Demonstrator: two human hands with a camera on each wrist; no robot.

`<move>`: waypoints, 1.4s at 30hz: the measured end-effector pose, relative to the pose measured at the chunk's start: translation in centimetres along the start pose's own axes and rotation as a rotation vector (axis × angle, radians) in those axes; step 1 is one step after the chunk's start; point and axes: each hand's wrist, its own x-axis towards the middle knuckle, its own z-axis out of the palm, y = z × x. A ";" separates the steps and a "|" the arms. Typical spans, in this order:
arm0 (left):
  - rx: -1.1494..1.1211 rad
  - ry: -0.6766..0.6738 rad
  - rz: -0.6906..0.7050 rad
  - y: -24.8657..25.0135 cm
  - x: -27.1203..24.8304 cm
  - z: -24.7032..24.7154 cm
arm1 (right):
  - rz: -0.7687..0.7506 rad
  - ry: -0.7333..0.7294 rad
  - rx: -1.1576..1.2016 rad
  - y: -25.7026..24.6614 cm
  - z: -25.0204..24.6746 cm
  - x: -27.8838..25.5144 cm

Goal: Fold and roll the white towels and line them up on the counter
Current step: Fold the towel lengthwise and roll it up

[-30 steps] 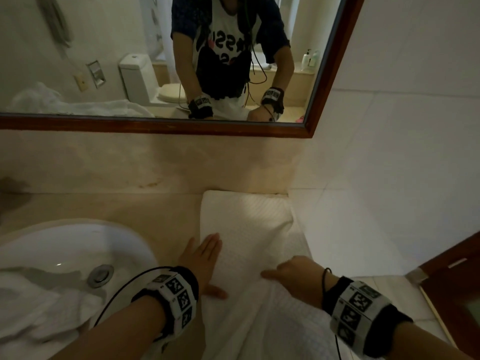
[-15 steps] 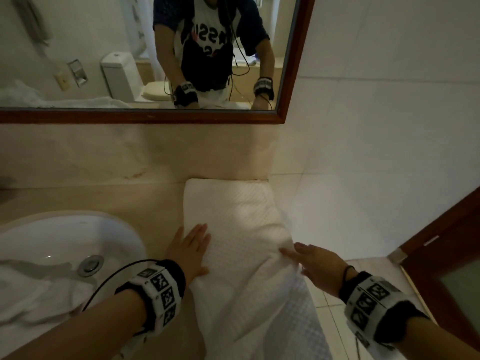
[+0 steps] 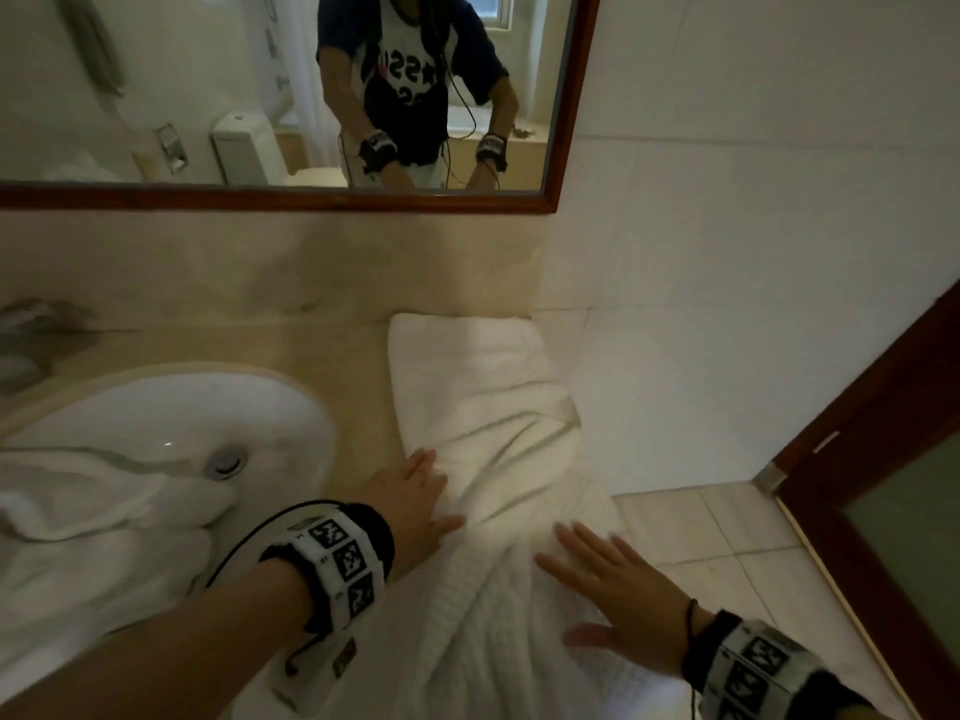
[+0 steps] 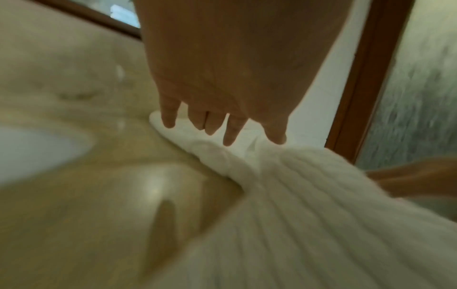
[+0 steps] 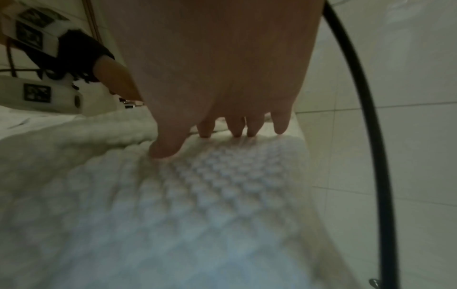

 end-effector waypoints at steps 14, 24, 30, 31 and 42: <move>-0.188 0.181 -0.022 3.2 -6.3 4.2 | 0.220 0.008 0.068 -6.6 3.0 -4.2; -0.121 0.090 0.071 2.8 -8.5 5.9 | 0.200 0.005 0.024 -6.5 4.0 -2.7; 0.122 0.148 -0.239 -5.0 -11.8 1.2 | 0.206 -0.008 -0.036 -7.3 3.8 -0.8; 0.133 0.153 -0.234 -5.0 -12.5 0.1 | 0.224 -0.036 -0.031 -7.7 3.4 -0.6; 0.120 0.367 0.252 10.4 -11.2 0.2 | 0.138 0.216 0.486 -4.0 0.6 -3.9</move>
